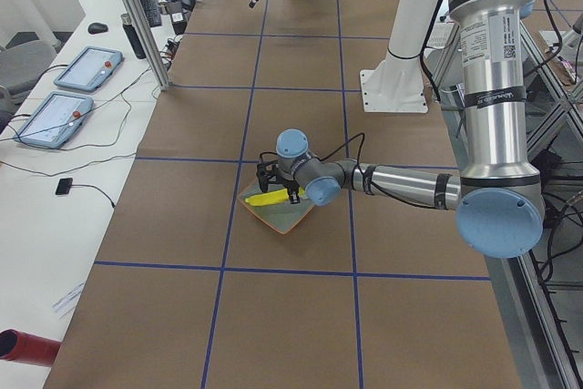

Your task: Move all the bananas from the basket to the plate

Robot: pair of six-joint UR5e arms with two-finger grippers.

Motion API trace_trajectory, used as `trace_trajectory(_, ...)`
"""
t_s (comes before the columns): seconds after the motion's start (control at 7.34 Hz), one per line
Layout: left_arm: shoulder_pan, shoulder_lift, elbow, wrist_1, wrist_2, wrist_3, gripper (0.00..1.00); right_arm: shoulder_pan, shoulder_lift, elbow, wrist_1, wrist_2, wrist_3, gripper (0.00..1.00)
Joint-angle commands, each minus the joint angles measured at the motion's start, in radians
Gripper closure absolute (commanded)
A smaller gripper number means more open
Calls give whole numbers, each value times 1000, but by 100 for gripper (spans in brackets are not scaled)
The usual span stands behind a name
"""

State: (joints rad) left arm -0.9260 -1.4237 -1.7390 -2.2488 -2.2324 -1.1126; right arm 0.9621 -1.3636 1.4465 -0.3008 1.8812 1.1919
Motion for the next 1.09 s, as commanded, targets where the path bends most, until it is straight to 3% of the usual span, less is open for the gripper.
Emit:
trace_trajectory(0.0, 4, -1, -2, 0, 0, 0, 1, 0, 3, -5, -4, 1, -5, 0)
trace_trajectory(0.27, -1, -7, -19, -11, -36, 2, 1, 35, 3, -1, -30, 41, -18, 0)
trace_trajectory(0.55, -113, -6, -30, -14, -157, 99, 1, 209, -12, 8, -136, 253, -125, 0)
trace_trajectory(0.95, -163, -15, -21, -12, -174, 143, 1, 426, -182, 9, -224, 465, -399, 0)
